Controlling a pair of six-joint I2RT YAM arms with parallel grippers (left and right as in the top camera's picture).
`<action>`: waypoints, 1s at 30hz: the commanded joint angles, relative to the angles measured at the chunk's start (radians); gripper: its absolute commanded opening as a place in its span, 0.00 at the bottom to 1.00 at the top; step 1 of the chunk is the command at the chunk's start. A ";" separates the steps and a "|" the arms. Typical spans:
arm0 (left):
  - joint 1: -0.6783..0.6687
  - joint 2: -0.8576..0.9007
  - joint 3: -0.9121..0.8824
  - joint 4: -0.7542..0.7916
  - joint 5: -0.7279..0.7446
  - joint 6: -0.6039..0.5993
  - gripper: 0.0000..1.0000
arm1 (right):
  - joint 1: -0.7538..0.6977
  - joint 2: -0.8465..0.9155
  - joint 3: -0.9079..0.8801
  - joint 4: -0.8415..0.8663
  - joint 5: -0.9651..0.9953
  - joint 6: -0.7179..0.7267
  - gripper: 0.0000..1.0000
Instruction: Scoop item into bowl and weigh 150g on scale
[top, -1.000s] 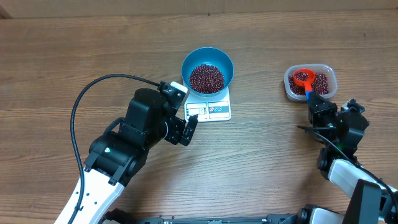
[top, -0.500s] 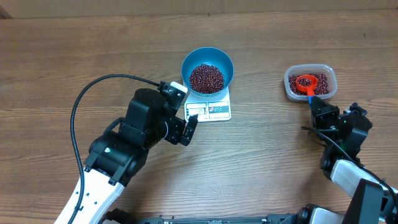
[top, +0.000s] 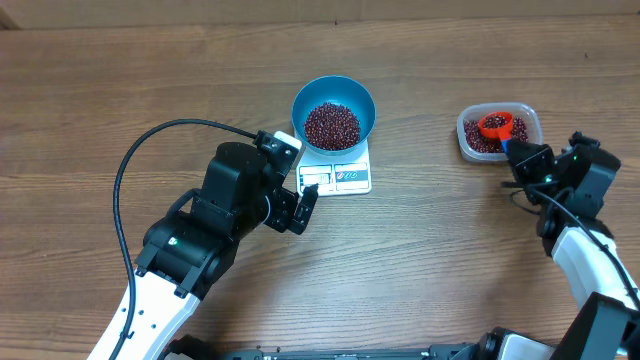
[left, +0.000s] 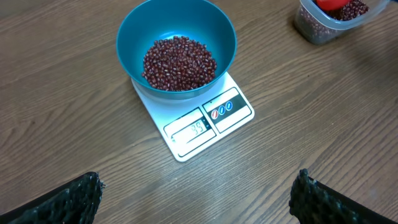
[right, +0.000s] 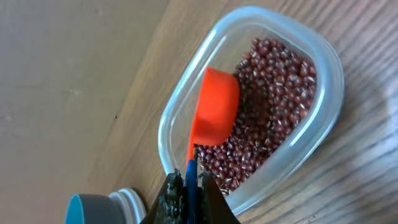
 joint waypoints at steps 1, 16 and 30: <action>0.005 0.003 -0.002 0.003 0.014 -0.009 1.00 | -0.004 -0.017 0.086 -0.046 -0.009 -0.166 0.04; 0.005 0.003 -0.002 0.003 0.014 -0.009 1.00 | -0.004 -0.017 0.346 -0.465 0.098 -0.583 0.04; 0.005 0.003 -0.002 0.003 0.014 -0.009 1.00 | -0.001 -0.017 0.378 -0.536 0.137 -0.903 0.04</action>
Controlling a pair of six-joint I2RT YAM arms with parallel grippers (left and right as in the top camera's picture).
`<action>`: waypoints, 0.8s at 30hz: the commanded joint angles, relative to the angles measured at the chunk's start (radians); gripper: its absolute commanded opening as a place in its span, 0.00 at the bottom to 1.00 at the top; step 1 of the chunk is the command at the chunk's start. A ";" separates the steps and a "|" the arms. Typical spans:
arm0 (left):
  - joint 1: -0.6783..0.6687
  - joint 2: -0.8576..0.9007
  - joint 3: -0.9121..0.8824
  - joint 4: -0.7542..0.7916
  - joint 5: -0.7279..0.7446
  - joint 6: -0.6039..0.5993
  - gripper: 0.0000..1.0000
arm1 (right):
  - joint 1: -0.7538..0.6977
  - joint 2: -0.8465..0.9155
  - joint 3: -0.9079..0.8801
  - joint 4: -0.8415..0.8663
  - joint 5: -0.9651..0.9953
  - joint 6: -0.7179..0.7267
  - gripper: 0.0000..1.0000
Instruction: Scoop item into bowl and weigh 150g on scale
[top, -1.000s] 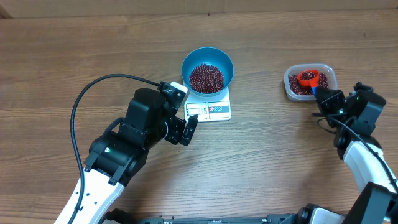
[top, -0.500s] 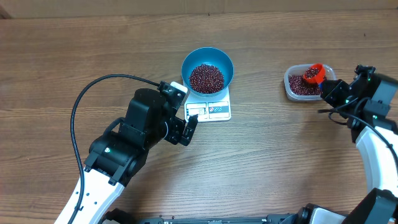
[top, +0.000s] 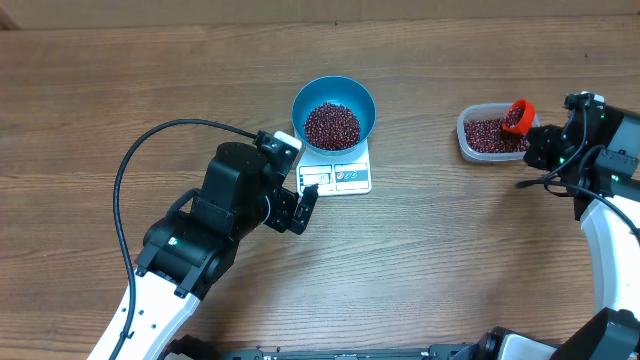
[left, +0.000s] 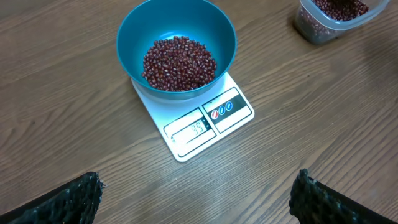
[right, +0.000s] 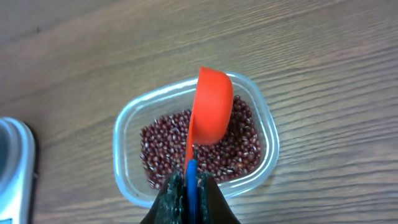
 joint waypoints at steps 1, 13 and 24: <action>0.005 0.003 -0.002 0.003 0.014 -0.009 1.00 | 0.005 -0.017 0.031 0.002 0.008 -0.146 0.04; 0.005 0.003 -0.002 0.003 0.014 -0.009 0.99 | 0.043 0.001 0.031 -0.007 0.042 -0.280 0.04; 0.005 0.003 -0.002 0.003 0.014 -0.009 1.00 | 0.043 0.023 0.031 -0.035 0.084 -0.334 0.04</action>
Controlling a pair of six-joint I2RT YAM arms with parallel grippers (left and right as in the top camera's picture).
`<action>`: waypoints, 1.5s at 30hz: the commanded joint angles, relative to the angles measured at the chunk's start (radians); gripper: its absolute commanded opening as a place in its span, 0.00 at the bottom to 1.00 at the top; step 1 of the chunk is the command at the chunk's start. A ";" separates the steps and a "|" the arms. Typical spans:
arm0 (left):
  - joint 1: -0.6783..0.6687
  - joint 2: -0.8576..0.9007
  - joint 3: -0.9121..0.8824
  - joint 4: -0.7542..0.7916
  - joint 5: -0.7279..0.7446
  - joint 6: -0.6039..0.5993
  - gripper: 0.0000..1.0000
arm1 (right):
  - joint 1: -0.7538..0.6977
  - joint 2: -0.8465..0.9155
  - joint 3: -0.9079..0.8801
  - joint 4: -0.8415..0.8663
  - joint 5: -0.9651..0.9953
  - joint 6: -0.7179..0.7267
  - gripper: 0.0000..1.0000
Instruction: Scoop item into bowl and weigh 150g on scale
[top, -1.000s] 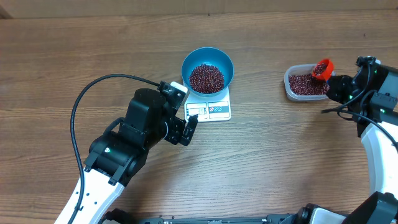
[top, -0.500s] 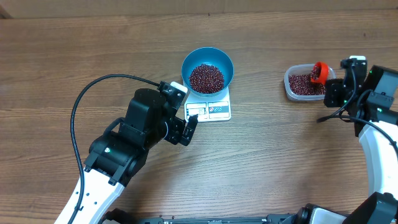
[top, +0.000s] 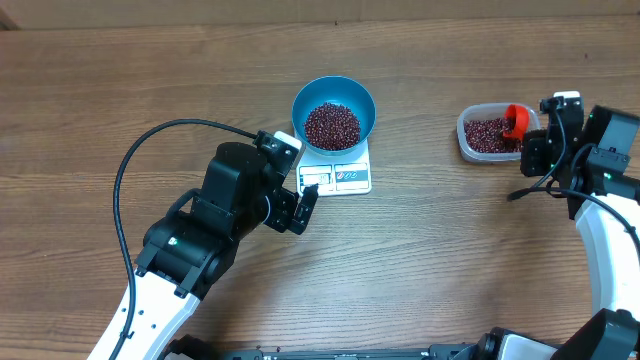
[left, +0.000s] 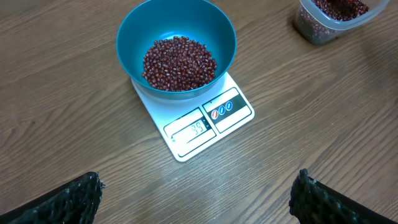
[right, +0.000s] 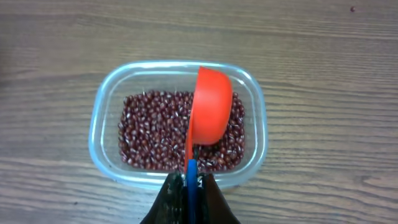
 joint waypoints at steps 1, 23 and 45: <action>0.005 0.003 -0.002 0.003 0.014 -0.010 1.00 | 0.003 0.027 0.031 0.003 0.026 -0.041 0.04; 0.005 0.003 -0.002 0.003 0.014 -0.010 1.00 | 0.144 0.140 0.031 -0.039 0.067 -0.086 0.04; 0.005 0.003 -0.002 0.003 0.014 -0.010 1.00 | 0.141 0.143 0.031 -0.042 -0.075 -0.026 0.04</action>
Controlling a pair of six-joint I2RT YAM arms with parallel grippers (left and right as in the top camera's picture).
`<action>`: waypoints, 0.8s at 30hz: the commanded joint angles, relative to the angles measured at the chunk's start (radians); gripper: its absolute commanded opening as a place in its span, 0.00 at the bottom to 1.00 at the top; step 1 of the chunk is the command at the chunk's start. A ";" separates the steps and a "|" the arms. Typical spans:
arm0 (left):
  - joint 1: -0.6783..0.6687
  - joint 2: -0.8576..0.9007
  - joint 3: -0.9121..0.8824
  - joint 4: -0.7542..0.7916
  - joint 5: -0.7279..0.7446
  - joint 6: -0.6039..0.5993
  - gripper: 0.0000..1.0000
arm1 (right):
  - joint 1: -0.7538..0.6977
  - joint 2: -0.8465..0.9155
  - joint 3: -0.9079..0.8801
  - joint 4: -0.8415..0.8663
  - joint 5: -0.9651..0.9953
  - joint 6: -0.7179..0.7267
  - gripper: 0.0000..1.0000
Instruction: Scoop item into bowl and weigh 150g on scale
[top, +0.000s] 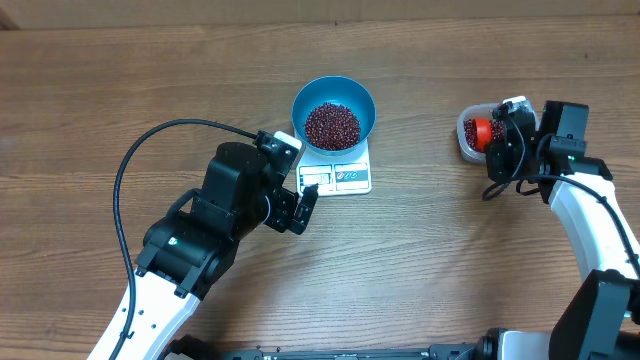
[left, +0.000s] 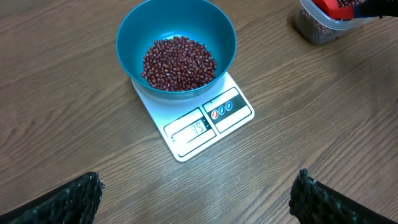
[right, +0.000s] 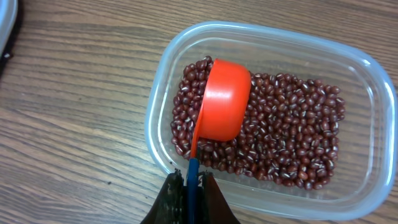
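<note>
A blue bowl (top: 334, 112) part-filled with red beans stands on a white scale (top: 336, 175), whose display (left: 190, 130) shows digits I cannot read for certain. A clear tub of red beans (right: 267, 124) sits at the right. My right gripper (right: 190, 182) is shut on the blue handle of an orange scoop (right: 224, 109), whose cup is turned on its side over the tub's left half. The tub's left end and the scoop (top: 483, 130) also show in the overhead view. My left gripper (left: 199, 190) stands open near the table, in front of the scale, holding nothing.
A black cable (top: 150, 150) loops from the left arm across the wooden table (top: 450, 270). The left arm's body lies just left of the scale.
My right gripper has swung round to the tub's left side, and the scoop now lies over the tub's left half instead of its right. The left arm has not moved.
The right gripper held the scoop in the tub from the near right. Then it was at the tub's right end with the scoop raised and tilted, then still there, and now at the tub's left. Bowl, scale and left arm stayed put.
</note>
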 joint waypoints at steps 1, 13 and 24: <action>0.005 0.003 -0.002 0.003 0.014 -0.010 1.00 | 0.001 0.014 0.015 0.000 -0.086 0.030 0.04; 0.005 0.003 -0.002 0.003 0.014 -0.010 0.99 | -0.115 0.014 0.015 -0.005 -0.302 0.083 0.04; 0.005 0.003 -0.002 0.003 0.014 -0.010 1.00 | -0.137 0.014 0.015 -0.023 -0.327 0.083 0.04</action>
